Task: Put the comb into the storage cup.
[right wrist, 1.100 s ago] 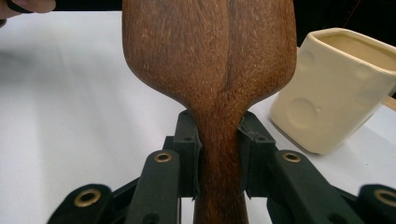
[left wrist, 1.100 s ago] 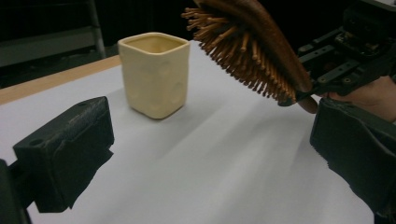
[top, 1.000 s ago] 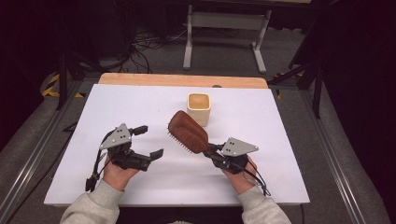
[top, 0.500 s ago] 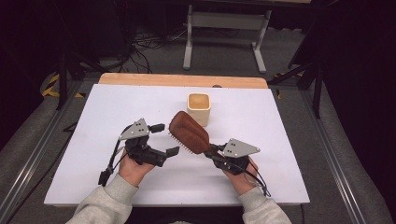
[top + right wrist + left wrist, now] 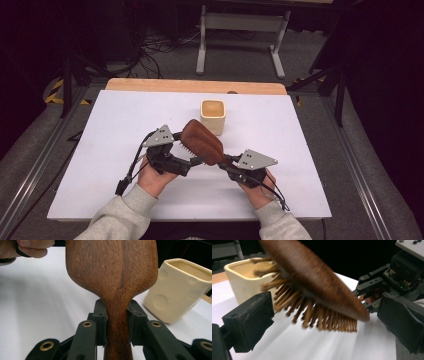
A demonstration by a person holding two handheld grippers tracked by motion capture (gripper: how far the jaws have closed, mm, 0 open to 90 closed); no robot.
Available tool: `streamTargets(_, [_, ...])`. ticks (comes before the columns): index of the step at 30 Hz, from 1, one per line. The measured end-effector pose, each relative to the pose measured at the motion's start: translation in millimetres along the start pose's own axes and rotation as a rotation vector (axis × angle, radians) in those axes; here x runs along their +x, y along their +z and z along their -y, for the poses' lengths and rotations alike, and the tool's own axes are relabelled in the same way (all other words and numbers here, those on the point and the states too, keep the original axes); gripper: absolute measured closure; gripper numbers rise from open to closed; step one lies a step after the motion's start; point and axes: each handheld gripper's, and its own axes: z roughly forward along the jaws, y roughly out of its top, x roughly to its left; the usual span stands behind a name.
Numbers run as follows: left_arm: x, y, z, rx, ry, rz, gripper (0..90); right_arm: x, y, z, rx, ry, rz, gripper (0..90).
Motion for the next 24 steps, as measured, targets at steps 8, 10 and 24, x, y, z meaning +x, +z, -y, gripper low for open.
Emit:
streamTargets(8, [-4.1,7.9,-2.4,0.026,-0.005,-0.061,9.4,2.1,1.6,0.3,0.008,-0.018,0.008,72.1])
streamTargets(10, [-3.7,6.6,-2.7,0.015,-0.017,-0.063,12.8,2.3,1.6,0.4,0.009,-0.020,0.013,72.1])
streamTargets(24, [-2.3,1.9,-4.9,-0.002,-0.102,-0.020,34.1,6.3,6.3,1.4,0.042,-0.062,0.029,72.0])
